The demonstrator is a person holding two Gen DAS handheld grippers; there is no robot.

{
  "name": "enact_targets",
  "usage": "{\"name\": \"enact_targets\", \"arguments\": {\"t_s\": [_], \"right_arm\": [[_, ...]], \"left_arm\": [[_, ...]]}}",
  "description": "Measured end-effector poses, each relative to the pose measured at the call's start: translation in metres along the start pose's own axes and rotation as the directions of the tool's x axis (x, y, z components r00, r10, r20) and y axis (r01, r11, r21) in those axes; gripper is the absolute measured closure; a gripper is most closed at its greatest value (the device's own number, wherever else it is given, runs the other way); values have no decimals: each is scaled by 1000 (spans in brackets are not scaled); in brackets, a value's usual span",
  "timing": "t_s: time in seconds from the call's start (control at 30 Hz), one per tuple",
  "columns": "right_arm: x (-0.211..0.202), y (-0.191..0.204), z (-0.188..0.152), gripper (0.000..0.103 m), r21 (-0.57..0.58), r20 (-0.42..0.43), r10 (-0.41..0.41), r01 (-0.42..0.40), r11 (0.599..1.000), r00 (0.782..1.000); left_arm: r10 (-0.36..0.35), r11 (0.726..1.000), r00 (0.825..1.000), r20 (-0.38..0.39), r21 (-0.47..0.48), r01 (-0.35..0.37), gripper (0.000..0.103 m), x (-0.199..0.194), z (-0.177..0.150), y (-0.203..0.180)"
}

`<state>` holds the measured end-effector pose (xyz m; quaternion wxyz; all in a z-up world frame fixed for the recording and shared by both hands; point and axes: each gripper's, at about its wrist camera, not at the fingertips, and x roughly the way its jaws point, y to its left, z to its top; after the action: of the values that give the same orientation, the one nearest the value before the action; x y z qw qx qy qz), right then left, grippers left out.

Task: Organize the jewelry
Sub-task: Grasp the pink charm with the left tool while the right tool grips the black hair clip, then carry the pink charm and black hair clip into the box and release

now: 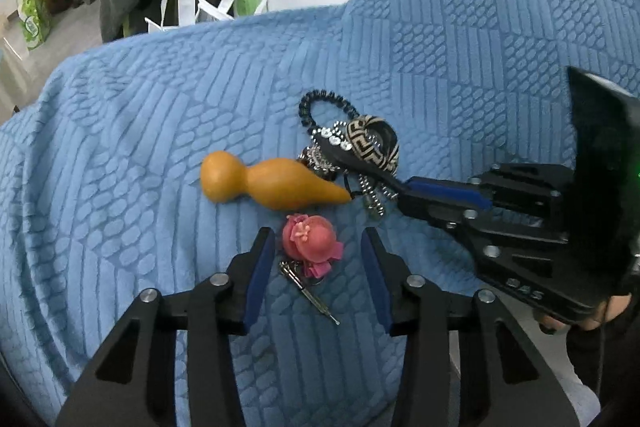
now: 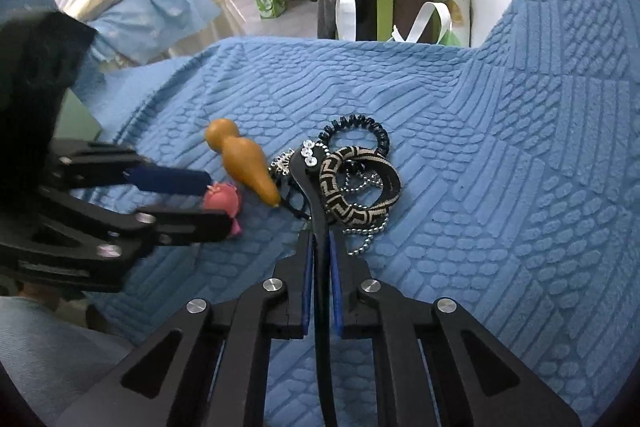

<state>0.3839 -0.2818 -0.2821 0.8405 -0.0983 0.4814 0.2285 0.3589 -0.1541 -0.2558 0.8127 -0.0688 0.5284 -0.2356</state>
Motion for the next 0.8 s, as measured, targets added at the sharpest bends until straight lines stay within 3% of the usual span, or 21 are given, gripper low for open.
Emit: {"name": "enact_targets", "arguments": {"t_s": [0.13,0.3,0.57,0.8], "right_arm": [[-8,5,-1,97,22,15,3,-4,1000,1000],[-18,13,1,97,41,29,1,-3,999,1000],[-35,30,6,97,55,60,-21,18,998,998],[-53,52,5,97,73,91,-53,46,996,994]], "left_arm": [[33,999,999,-2,37,-33,73,8,0,-3],[50,997,999,5,53,-50,74,6,-1,-7],[10,998,998,62,-60,-6,74,-34,-12,4],[49,994,992,115,-107,-37,74,-76,-25,12]]}}
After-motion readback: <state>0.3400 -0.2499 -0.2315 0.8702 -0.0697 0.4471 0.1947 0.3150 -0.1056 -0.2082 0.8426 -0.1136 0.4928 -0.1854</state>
